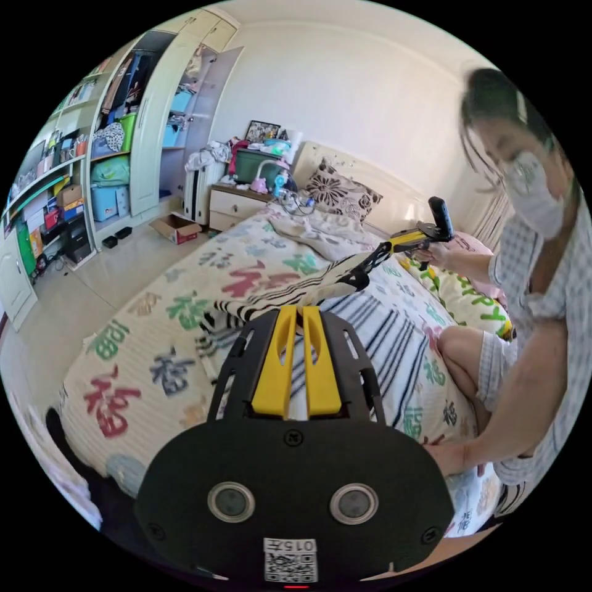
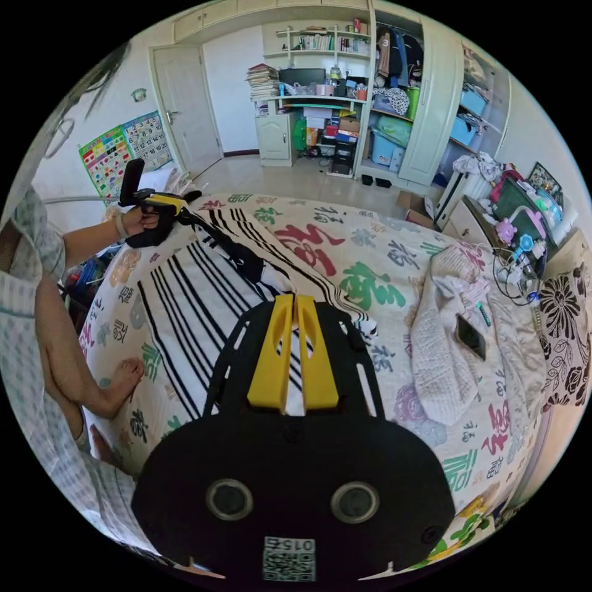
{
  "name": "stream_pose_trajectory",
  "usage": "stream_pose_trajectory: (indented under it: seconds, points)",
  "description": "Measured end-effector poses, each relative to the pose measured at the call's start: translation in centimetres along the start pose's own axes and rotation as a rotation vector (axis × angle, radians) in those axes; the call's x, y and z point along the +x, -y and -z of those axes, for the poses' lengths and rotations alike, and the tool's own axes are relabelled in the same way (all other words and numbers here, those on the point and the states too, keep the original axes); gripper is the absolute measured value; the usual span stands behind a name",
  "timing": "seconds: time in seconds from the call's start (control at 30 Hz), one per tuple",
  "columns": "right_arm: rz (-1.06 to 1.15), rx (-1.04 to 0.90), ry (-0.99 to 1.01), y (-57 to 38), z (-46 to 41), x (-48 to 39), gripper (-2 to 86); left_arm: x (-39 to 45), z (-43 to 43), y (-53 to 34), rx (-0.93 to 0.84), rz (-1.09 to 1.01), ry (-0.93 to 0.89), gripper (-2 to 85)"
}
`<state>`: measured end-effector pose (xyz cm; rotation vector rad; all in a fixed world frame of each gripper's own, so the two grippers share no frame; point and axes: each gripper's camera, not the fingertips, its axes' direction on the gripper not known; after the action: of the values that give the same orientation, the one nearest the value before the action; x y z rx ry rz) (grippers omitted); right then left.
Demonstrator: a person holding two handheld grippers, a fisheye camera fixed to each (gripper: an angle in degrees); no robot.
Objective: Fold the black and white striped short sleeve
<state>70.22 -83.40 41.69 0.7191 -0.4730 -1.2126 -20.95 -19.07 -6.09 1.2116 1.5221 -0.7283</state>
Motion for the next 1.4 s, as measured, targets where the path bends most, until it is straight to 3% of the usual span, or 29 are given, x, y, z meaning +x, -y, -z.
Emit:
stream_pose_trajectory:
  seconds: [0.2,0.4,0.53,0.7,0.8,0.97,1.27,1.4]
  points:
    - [0.046,-0.161,0.115,-8.3,-3.1,-8.3,-0.7,4.7,1.3,-10.5,-0.127,0.084,0.006,0.7]
    - [0.265,-0.286,-0.021,-12.3,-5.8,-14.6,0.5,6.9,1.6,-15.8,-0.190,0.114,0.093,1.3]
    - [0.249,-0.371,-0.035,-13.5,-6.4,-15.6,3.9,5.8,2.1,-18.0,-0.231,0.249,0.093,3.2]
    - [0.232,-0.336,-0.067,-14.4,-4.9,-16.1,6.9,4.4,4.9,-19.8,-0.120,0.512,0.006,6.8]
    - [0.338,-0.369,-0.066,-14.8,-6.5,-17.5,7.7,3.6,3.6,-20.6,-0.131,0.594,-0.028,7.5]
    - [0.441,-0.465,-0.224,-16.3,-8.9,-17.6,0.1,2.1,1.8,-21.9,-0.110,0.674,-0.062,2.1]
    - [0.338,-0.474,-0.185,-18.9,-7.5,-12.1,4.2,0.3,2.6,-20.8,-0.275,0.589,-0.048,4.8]
    - [-0.056,-0.345,0.004,-18.8,-3.9,-3.1,4.7,-3.2,7.4,-19.8,-0.185,0.671,-0.037,7.4]
